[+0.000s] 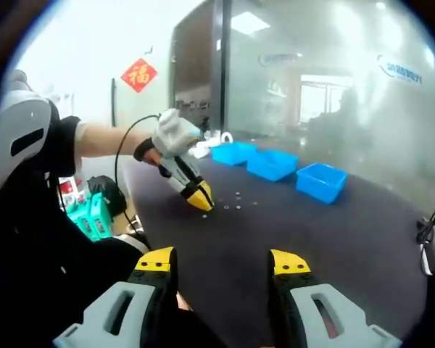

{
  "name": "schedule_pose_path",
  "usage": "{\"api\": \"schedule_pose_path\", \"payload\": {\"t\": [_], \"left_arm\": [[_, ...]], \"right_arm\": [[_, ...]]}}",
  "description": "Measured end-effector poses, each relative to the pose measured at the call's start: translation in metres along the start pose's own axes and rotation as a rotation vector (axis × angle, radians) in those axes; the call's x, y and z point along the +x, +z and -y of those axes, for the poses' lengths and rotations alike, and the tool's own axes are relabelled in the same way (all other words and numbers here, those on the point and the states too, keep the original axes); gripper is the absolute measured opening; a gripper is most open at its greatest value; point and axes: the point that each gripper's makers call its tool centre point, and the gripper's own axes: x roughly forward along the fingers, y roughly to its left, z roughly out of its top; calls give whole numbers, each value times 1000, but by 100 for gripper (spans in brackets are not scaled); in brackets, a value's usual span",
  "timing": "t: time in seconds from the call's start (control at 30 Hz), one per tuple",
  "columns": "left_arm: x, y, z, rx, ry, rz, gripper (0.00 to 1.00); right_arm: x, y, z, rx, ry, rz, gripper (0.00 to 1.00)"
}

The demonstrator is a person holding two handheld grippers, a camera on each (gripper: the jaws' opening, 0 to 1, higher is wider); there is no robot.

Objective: Sort the screws, nuts, and washers into the corresponding bins

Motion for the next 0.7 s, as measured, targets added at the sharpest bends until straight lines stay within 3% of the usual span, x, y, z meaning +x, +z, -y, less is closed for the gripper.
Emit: {"api": "schedule_pose_path", "payload": {"t": [0.1,0.2,0.3,0.43,0.53,0.7], "left_arm": [[-3,6,4,-56,-22,76,4],[-11,11,3,-80,-11,134,4],[-22,20,0,-73,30,220,4],[-38,34,3,-124,36,341,4],[-53,42,6,-78,77,413,4],[-78,53,14,-85,101,524,4]], "right_arm": [[1,1,0,15,-6,13,45],[1,2,-2,29,-9,28,45],[1,4,-4,22,-20,49,45],[-1,12,-6,16,-35,83,45],[-2,18,-7,23,-42,103,45],[-3,28,-8,42,-52,152,45]]}}
